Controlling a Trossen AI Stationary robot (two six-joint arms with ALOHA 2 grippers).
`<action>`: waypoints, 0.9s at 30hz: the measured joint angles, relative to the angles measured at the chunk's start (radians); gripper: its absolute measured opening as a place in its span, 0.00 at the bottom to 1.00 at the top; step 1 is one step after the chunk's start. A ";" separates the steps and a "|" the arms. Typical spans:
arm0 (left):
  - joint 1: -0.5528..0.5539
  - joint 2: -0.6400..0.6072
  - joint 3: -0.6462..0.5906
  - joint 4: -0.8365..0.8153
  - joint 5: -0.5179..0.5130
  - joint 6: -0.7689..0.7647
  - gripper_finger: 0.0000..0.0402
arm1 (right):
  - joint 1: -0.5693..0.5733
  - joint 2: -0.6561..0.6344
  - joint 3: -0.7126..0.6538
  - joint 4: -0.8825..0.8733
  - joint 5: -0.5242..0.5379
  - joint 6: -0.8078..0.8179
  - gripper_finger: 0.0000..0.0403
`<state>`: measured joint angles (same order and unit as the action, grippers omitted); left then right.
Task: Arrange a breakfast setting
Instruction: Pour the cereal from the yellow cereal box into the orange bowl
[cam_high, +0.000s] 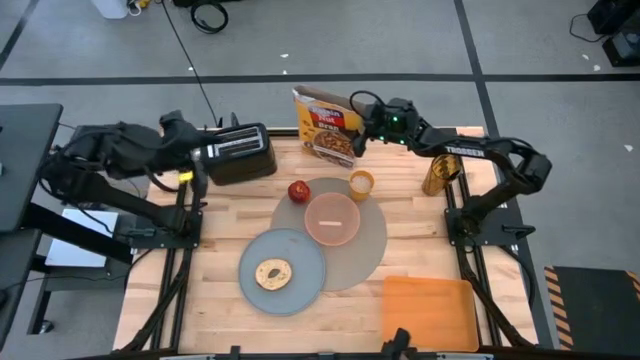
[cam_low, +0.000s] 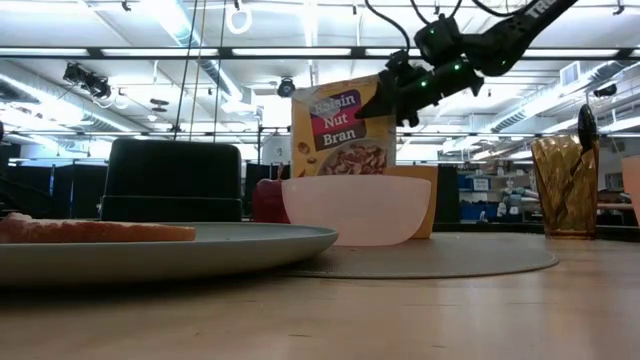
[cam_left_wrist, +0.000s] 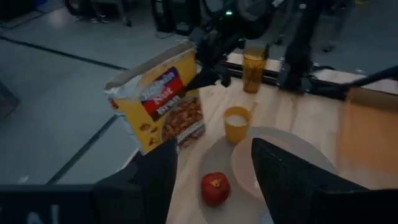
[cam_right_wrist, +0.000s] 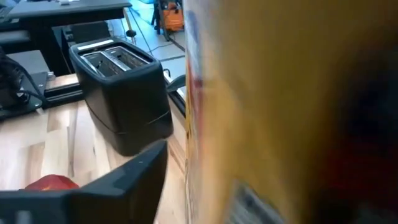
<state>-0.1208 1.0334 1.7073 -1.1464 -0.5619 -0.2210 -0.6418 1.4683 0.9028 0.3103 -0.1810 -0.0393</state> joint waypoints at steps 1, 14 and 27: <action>0.024 -0.013 0.000 0.000 0.042 0.018 0.53 | 0.003 0.005 0.000 0.008 0.000 0.003 0.60; 0.131 -0.236 -0.444 0.523 0.301 0.157 0.53 | 0.017 -0.003 -0.003 0.156 0.028 -0.014 0.03; 0.247 -0.268 -0.687 0.722 0.179 -0.018 0.61 | -0.001 -0.192 -0.002 0.387 -0.004 0.143 0.02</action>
<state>0.1266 0.7658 1.0206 -0.4239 -0.3831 -0.2395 -0.6429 1.2767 0.9009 0.6977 -0.1850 0.1038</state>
